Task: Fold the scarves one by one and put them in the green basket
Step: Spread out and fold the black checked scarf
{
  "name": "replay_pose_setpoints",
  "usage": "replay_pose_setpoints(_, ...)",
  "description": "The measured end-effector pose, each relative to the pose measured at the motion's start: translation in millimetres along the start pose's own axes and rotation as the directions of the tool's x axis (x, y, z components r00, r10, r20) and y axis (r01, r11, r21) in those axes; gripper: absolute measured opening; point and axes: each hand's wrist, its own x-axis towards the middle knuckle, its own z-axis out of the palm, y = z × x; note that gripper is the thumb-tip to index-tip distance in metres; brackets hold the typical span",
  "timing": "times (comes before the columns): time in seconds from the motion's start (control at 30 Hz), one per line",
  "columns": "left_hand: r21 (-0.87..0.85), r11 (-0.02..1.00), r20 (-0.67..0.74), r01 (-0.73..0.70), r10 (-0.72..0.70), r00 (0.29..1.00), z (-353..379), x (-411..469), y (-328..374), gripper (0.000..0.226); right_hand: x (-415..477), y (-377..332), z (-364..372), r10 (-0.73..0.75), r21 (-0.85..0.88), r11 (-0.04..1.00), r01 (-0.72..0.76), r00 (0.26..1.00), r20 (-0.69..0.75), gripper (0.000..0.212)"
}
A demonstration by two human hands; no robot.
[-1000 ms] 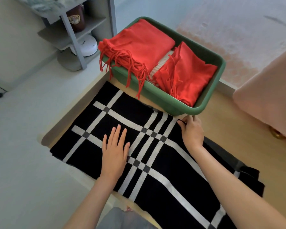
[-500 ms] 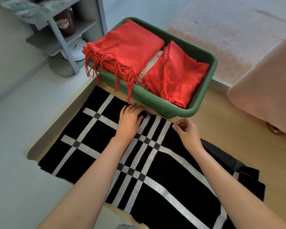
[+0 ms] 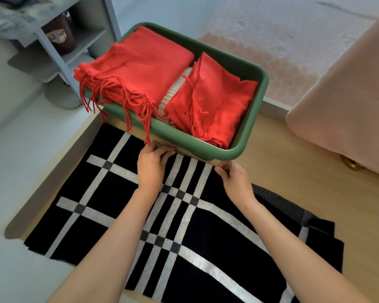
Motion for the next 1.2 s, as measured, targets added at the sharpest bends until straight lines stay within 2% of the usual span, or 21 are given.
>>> replay_pose_setpoints(0.13,-0.056,0.989,-0.119,0.135,-0.141,0.983,3.5,2.7,10.2,0.009,0.4,0.7,2.1,-0.044,-0.057,0.997,0.043,0.999,-0.019,0.016)
replay_pose_setpoints(0.27,0.029,0.96,-0.136,0.279,-0.273,0.952,14.6,-3.3,9.3,0.015,0.4,1.4,3.4,-0.066,-0.063,0.996,0.064,0.997,-0.039,0.013)
replay_pose_setpoints(0.43,0.171,0.941,-0.107,0.293,-0.278,0.955,21.4,5.3,6.3,0.026,-6.8,-0.3,-2.9,-0.122,-0.064,0.991,0.118,0.99,-0.068,0.004)
replay_pose_setpoints(0.53,0.153,0.941,-0.148,0.303,-0.281,0.948,11.0,-5.3,9.4,0.036,-25.7,10.4,-26.1,-0.071,-0.043,0.997,0.066,0.986,-0.15,0.012)
replay_pose_setpoints(0.6,0.064,0.971,-0.146,0.23,-0.219,0.965,-2.0,-28.1,23.4,0.027,-49.7,26.3,-52.0,-0.021,-0.065,0.998,0.008,0.981,-0.195,0.014)
replay_pose_setpoints(0.63,0.009,0.987,-0.099,0.163,-0.162,0.982,-7.1,-44.5,33.1,0.02,-64.0,37.1,-65.5,0.005,-0.121,0.992,-0.031,0.978,-0.209,0.017)
replay_pose_setpoints(0.73,-0.082,0.996,0.141,-0.027,0.038,0.989,-13.1,-102.9,67.0,0.025,-113.8,69.7,-102.2,0.147,-0.267,0.936,-0.23,0.943,-0.3,0.037)
replay_pose_setpoints(0.83,-0.019,0.985,0.346,-0.173,0.169,0.923,-1.7,-152.5,85.3,0.041,-166.9,92.6,-121.2,0.37,-0.143,0.877,-0.458,0.836,-0.407,0.063)
replay_pose_setpoints(0.93,0.133,0.949,0.512,-0.285,0.18,0.84,7.0,-170.4,81.0,0.053,-202.6,98.1,-116.2,0.515,0.03,0.845,-0.534,0.798,-0.314,0.075)
replay_pose_setpoints(1.0,0.194,0.933,0.548,-0.302,0.152,0.822,9.6,-171.1,77.6,0.055,-210.1,90.7,-115.2,0.582,0.259,0.811,-0.525,0.768,-0.266,0.071)
replay_pose_setpoints(1.07,0.219,0.925,0.56,-0.309,0.141,0.817,9.7,-170.0,79.3,0.056,-209.9,88.4,-120.4,0.617,0.376,0.772,-0.512,0.746,-0.25,0.056)
replay_pose_setpoints(1.17,0.233,0.915,0.574,-0.329,0.144,0.806,8.6,-169.6,81.2,0.058,-206.7,97.8,-133.6,0.569,0.316,0.817,-0.482,0.763,-0.307,0.032)
replay_pose_setpoints(1.2,0.237,0.914,0.574,-0.33,0.142,0.806,8.4,-169.4,81.0,0.058,-205.4,100.8,-138.6,0.531,0.228,0.847,-0.48,0.768,-0.358,0.028)
